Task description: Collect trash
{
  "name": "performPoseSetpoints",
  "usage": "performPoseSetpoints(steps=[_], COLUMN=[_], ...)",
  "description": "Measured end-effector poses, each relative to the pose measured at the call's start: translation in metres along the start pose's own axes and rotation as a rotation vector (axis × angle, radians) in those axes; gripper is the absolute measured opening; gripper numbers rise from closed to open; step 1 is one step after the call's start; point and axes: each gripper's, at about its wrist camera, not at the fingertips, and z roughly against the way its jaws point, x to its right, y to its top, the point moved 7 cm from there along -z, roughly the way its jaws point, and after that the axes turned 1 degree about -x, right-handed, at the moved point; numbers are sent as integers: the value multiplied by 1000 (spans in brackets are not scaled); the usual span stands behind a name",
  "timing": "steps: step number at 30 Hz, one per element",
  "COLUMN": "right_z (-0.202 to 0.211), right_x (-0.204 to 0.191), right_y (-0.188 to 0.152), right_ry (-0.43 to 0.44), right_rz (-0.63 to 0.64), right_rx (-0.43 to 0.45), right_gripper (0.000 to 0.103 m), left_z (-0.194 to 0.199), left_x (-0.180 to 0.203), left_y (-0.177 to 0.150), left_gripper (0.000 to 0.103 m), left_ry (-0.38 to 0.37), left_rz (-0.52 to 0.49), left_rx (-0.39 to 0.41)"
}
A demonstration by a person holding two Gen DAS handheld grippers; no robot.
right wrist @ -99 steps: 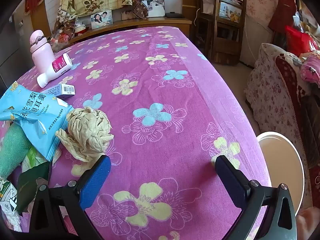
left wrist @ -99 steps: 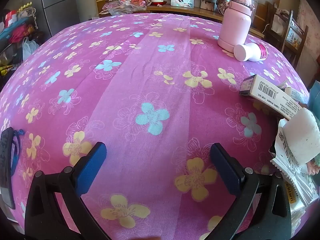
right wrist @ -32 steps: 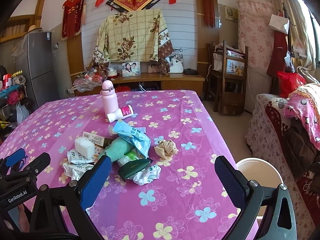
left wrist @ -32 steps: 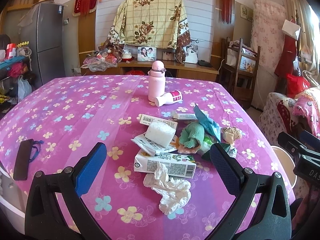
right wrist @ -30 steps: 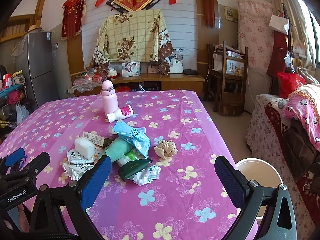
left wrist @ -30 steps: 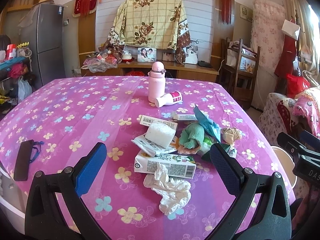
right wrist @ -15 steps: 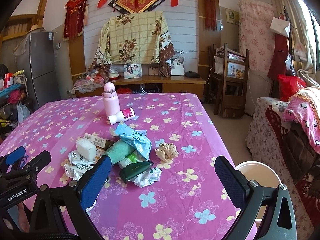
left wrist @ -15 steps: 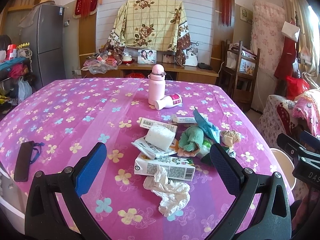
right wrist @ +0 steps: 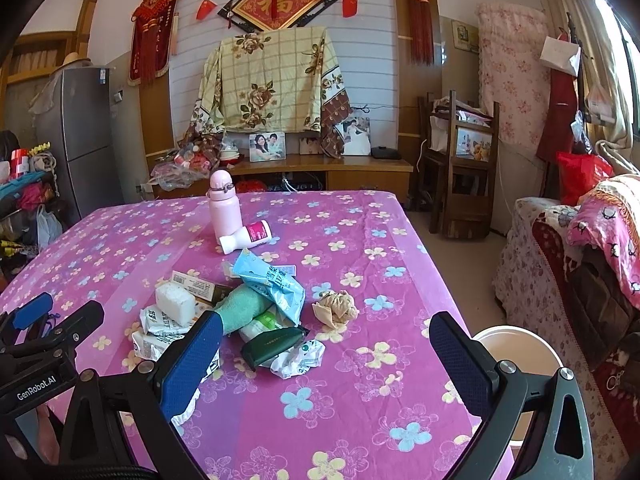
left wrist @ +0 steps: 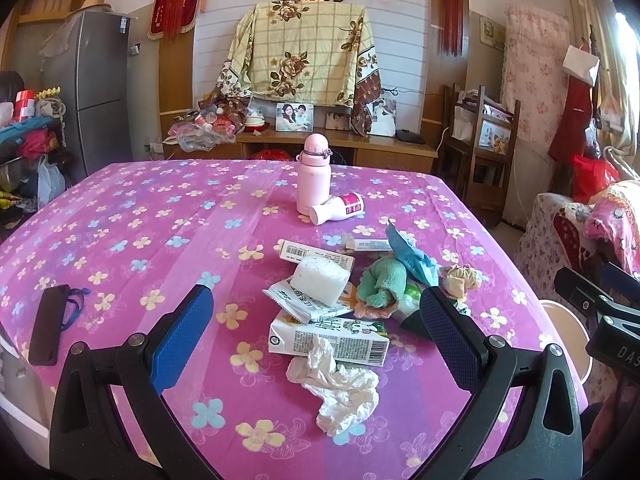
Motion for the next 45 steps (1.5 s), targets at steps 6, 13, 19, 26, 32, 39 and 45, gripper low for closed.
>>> performPoseSetpoints(steps=[6, 13, 19, 26, 32, 39, 45], right_z=[0, 1, -2, -4, -7, -7, -8], right_x=[0, 2, 4, 5, 6, 7, 7], right_y=[0, 1, -1, -5, -9, -9, -10], right_ry=[-1, -3, 5, -1, 0, -3, -11], right_rz=[0, 0, -9, -9, -14, -16, -12], right_rx=[1, -4, -15, -22, -33, -32, -33], right_gripper=[102, 102, 102, 102, 102, 102, 102], left_z=[1, 1, 2, 2, 2, 2, 2], left_x=[0, 0, -2, -3, -3, -2, -2], left_y=[-1, -1, 1, 1, 1, 0, 0], left_gripper=[103, 103, 103, 103, 103, 103, 103], left_ry=[2, 1, 3, 3, 4, 2, 2], left_rz=[0, 1, 4, 2, 3, 2, 1], left_rx=[-3, -2, -5, -7, -5, -5, -5])
